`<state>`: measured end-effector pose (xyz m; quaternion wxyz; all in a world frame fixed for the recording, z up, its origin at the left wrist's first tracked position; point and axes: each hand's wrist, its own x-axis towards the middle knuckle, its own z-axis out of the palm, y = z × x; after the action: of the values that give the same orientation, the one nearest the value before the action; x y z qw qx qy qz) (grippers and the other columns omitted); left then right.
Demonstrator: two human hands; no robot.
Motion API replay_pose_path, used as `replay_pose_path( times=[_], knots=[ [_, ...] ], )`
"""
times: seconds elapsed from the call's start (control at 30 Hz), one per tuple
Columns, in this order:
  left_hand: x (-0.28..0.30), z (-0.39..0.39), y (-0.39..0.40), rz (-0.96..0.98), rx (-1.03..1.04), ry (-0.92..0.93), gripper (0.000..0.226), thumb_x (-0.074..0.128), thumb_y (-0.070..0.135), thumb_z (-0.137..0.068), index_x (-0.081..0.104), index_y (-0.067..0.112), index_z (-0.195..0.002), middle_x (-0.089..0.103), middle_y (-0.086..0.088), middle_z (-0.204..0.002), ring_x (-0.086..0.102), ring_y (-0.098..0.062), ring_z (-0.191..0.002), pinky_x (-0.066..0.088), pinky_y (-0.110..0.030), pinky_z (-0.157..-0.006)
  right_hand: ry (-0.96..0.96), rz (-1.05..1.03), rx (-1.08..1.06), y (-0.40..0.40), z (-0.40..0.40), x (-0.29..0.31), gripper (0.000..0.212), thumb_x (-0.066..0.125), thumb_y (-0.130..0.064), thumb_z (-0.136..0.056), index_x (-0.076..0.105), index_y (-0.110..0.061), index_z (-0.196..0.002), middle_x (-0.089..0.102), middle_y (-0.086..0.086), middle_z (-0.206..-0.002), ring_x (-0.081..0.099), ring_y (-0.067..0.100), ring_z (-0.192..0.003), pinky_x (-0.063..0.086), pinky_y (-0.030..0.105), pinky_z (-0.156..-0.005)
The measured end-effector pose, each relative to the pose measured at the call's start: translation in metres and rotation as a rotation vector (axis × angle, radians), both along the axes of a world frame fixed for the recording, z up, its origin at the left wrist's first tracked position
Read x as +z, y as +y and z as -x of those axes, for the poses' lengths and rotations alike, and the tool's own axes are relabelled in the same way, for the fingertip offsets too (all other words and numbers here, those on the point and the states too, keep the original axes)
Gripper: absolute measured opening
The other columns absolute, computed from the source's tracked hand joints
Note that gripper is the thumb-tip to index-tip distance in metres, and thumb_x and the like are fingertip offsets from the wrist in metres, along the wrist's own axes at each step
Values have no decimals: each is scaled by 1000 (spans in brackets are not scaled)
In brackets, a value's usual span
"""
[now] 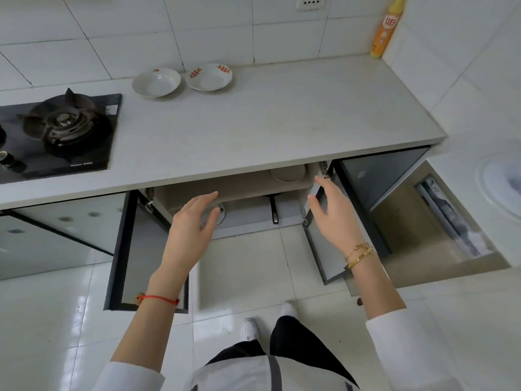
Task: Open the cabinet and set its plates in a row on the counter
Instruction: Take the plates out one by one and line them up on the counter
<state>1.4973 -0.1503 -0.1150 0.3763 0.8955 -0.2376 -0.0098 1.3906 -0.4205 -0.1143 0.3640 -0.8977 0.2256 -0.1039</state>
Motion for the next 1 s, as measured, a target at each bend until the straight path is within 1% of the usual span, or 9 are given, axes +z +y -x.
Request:
replay_pose_path(
  times=[0.1,0.23,0.3,0.4,0.57,0.7,0.77,0.87,1.0],
  knots=[
    [-1,1,-14,-8,-6,4,35,55,24,-96,58,20,-131,61,6,-128,65,-27,-92,46,-21,-81,-2,-9,-5,-13,5,1,50,45,-32,-99,34,-18,-146,37,1,-154,31,16,-144,26,28,-113],
    [-3,2,-40,4,10,14,37,54,23,-97,57,19,-133,60,5,-130,56,-12,-121,39,-20,-99,6,-14,5,-37,6,2,50,46,-30,-100,36,-15,-147,37,3,-153,31,18,-144,25,27,-114],
    [-5,5,-55,17,42,21,37,53,24,-97,56,20,-133,60,7,-131,56,-12,-120,40,-22,-100,12,-12,15,-52,6,1,50,46,-29,-100,35,-14,-147,36,4,-154,28,19,-145,26,35,-119],
    [-14,9,-78,41,83,25,36,53,23,-97,57,21,-133,60,7,-130,59,-15,-114,46,-28,-96,9,4,32,-78,-2,-8,50,46,-29,-100,36,-14,-146,37,5,-153,29,19,-145,28,39,-119],
    [-42,8,-108,44,120,22,35,54,20,-97,58,18,-132,63,3,-123,61,-27,-100,45,-25,-91,20,8,67,-106,-21,-43,50,45,-29,-99,35,-16,-147,37,5,-154,30,19,-145,29,40,-118],
    [-78,-9,-127,34,132,25,35,54,22,-97,58,18,-132,62,5,-126,61,-36,-95,49,-34,-90,15,7,73,-120,-44,-83,50,45,-29,-100,35,-16,-147,36,5,-154,28,19,-146,27,36,-118],
    [-108,-23,-136,13,127,30,36,53,23,-98,57,19,-133,61,6,-128,63,-28,-99,48,-28,-93,6,2,69,-126,-57,-112,49,45,-28,-100,36,-16,-146,37,5,-153,28,19,-146,27,33,-117],
    [-162,-49,-151,-7,106,54,37,52,24,-98,56,19,-134,61,6,-128,57,-11,-116,35,-12,-95,-9,-8,41,-136,-79,-166,47,46,-28,-100,38,-15,-145,41,2,-150,34,17,-142,25,21,-109],
    [-237,-87,-174,-3,107,60,36,52,24,-98,57,20,-133,60,7,-131,54,-8,-122,36,-16,-99,3,-44,31,-151,-114,-247,48,45,-29,-100,37,-14,-145,40,4,-152,34,17,-142,26,24,-110]
  ],
)
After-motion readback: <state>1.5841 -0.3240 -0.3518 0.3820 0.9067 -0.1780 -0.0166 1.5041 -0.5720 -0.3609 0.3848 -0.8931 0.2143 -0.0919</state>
